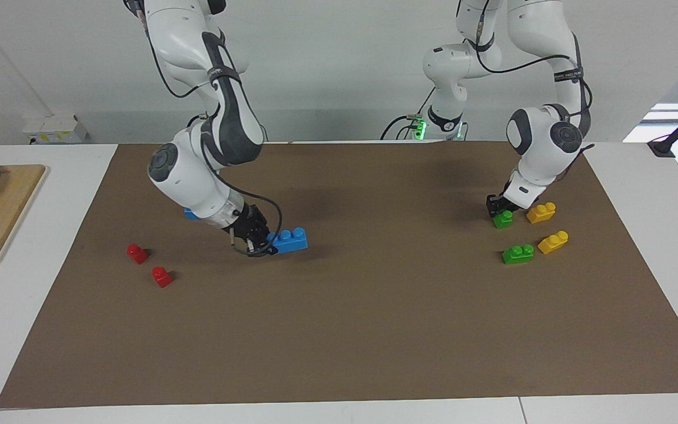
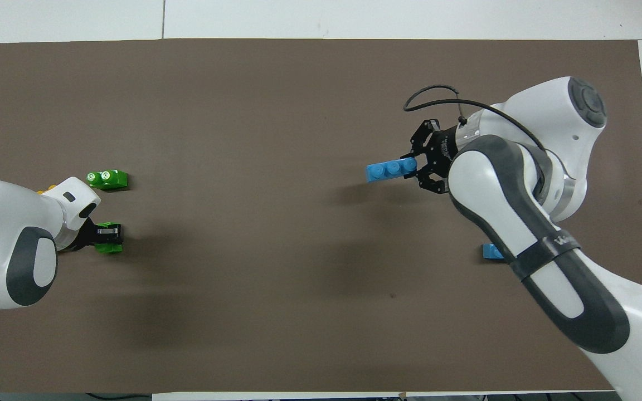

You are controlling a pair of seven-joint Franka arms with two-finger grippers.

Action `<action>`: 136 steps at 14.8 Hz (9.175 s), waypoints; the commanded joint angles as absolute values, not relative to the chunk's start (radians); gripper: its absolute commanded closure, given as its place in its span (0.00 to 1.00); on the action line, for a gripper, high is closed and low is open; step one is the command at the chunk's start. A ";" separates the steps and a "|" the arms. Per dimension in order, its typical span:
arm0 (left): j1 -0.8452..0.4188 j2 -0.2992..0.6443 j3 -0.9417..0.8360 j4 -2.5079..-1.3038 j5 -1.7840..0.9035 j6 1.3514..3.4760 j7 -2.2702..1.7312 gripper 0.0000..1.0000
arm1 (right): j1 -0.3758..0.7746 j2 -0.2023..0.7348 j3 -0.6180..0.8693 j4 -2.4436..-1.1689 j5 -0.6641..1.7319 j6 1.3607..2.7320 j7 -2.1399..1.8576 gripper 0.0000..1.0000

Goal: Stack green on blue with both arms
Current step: 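Grasp the blue brick with the right gripper and carry it toward the table center, then carry the green brick with the left gripper toward the held blue brick, then press the green brick onto the blue brick and open the left gripper, then open the right gripper and withdraw both grippers from the stacked bricks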

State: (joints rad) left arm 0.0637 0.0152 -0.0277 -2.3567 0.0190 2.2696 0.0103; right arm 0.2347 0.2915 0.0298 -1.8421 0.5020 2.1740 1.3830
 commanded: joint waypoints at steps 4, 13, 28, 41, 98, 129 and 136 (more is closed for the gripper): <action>0.061 0.031 -0.031 -2.286 0.034 2.222 0.005 1.00 | 0.339 0.287 0.028 -1.884 0.525 2.268 1.520 1.00; 0.023 0.029 -0.040 -2.191 0.028 2.140 -0.188 1.00 | 0.482 0.359 0.028 -1.963 0.574 2.519 1.620 1.00; -0.222 0.037 -0.040 -2.056 -0.052 2.025 -0.964 1.00 | 0.554 0.428 0.028 -1.967 0.603 2.637 1.643 1.00; -0.457 0.080 -0.040 -1.988 -0.051 2.164 -1.961 1.00 | 0.551 0.430 0.026 -1.967 0.603 2.635 1.638 1.00; -0.609 0.286 -0.043 -1.882 -0.006 2.209 -2.175 0.00 | 0.522 0.426 0.026 -1.993 0.603 2.637 1.597 1.00; -0.026 -0.046 -0.040 -1.782 -0.006 1.618 -0.250 0.00 | -0.027 0.117 0.015 -1.726 0.283 1.905 0.617 0.00; -0.026 0.026 -0.032 -1.727 -0.015 1.588 -0.124 0.00 | -0.077 -0.020 0.012 -1.713 0.137 1.665 0.076 0.00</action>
